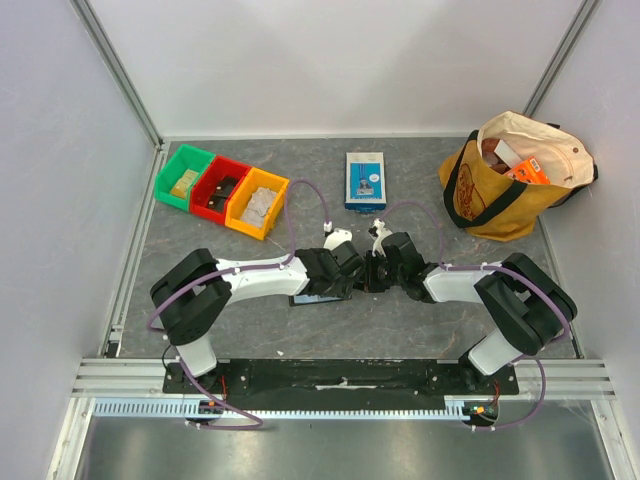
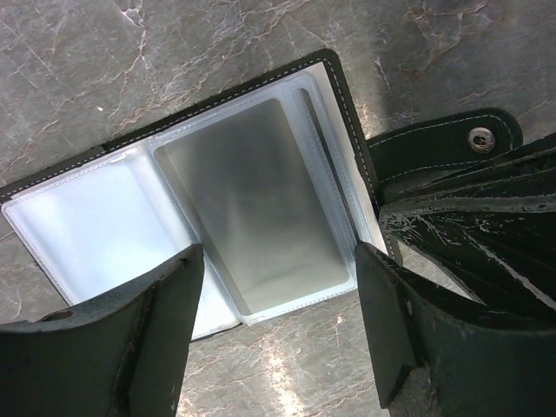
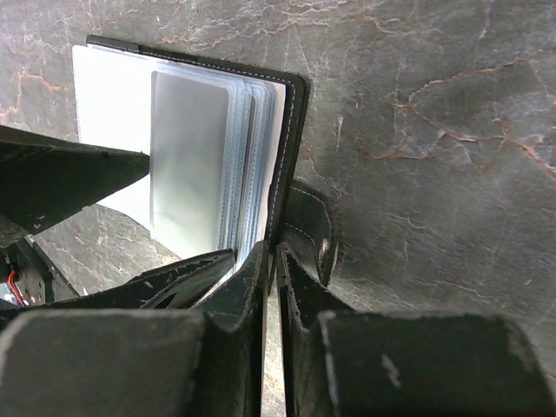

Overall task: Take the credit cards out of the card holder
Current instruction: Open the card holder at the center of the board.

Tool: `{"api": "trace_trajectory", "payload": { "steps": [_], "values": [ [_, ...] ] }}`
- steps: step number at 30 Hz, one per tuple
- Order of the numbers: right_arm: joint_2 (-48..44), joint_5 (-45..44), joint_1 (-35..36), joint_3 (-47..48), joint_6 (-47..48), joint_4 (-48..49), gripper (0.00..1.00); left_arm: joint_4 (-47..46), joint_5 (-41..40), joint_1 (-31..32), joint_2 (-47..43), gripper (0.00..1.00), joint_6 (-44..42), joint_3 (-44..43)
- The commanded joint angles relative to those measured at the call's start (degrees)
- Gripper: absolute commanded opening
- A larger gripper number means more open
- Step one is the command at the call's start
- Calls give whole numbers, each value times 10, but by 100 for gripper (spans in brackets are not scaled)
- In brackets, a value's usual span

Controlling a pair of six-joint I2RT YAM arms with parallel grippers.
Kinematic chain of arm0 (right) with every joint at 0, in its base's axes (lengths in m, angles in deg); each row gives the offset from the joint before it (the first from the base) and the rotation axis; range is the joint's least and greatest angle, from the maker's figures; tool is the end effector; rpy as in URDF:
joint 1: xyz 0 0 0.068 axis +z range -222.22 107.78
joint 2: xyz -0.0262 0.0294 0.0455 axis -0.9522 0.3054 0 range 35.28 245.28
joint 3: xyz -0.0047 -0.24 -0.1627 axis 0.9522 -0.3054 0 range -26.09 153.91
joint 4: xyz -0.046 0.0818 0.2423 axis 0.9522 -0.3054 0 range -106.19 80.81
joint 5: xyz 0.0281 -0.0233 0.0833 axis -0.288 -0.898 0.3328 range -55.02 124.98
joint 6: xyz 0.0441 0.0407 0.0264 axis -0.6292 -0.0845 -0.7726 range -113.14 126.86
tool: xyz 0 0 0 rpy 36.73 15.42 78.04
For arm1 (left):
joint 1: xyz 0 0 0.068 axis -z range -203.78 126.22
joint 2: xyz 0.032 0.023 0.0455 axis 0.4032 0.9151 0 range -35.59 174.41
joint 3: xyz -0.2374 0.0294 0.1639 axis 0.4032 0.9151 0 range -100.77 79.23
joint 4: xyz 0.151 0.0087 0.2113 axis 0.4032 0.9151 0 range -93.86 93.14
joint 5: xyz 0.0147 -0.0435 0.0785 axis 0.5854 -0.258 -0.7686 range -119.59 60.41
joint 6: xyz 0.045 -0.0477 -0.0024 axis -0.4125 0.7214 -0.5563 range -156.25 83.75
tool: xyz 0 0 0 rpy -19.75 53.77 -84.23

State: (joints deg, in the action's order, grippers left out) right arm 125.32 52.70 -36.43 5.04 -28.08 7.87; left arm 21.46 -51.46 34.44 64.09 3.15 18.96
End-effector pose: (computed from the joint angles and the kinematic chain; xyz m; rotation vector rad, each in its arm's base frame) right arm 0.2253 0.1818 0.1358 -0.1896 2.4582 0.9486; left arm 0.1984 -0.2835 0.1728 0.3102 2.5517 -0.1062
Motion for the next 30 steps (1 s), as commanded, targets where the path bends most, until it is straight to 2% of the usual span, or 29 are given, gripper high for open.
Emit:
{"api": "trace_trajectory", "payload": {
  "steps": [1,10,30],
  "values": [
    [-7,-11,2,-7,13,-19,14,-6,-10,-1,5,75,-9,-1],
    [-7,-13,2,-6,13,-21,14,14,-47,-1,-33,65,-4,14],
    [-8,-20,2,-9,21,-29,14,41,-101,-29,-111,66,5,52]
  ]
}}
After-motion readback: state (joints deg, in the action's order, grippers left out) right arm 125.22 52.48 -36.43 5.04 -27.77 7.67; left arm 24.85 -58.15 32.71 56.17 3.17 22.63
